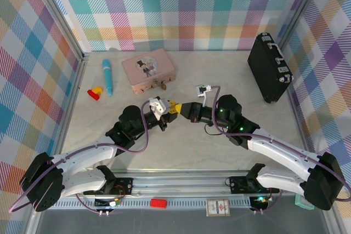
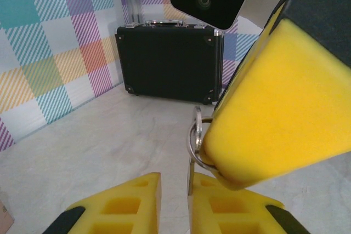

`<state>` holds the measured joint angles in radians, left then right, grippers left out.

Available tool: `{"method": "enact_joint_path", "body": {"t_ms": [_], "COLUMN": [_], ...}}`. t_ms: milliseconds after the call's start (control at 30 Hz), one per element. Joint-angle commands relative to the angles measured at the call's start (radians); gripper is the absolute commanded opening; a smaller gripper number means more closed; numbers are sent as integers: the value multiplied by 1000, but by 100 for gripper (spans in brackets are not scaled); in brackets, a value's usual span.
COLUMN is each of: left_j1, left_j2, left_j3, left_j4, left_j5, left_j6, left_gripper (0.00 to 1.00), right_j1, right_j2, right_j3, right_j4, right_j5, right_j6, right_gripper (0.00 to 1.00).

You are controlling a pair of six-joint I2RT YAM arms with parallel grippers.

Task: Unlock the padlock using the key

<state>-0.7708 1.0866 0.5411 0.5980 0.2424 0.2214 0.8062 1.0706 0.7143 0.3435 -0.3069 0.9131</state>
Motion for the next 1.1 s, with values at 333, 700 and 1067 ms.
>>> {"method": "enact_joint_path", "body": {"t_ms": [333, 700, 1067], "left_j1": [-5, -5, -5], "left_j2": [-17, -18, -25], "left_j3": [36, 46, 128], "left_j4": [21, -9, -225], "left_j5": [4, -31, -128], "left_j6": [-6, 17, 213], "left_gripper": [17, 6, 0], "right_j1": [8, 8, 8], "right_j2": [5, -1, -76], "right_j3": [-13, -10, -27], "right_j4": [36, 0, -92], "right_j5": [-4, 6, 65], "right_j6": [17, 11, 2], "right_gripper": [0, 0, 23]}}
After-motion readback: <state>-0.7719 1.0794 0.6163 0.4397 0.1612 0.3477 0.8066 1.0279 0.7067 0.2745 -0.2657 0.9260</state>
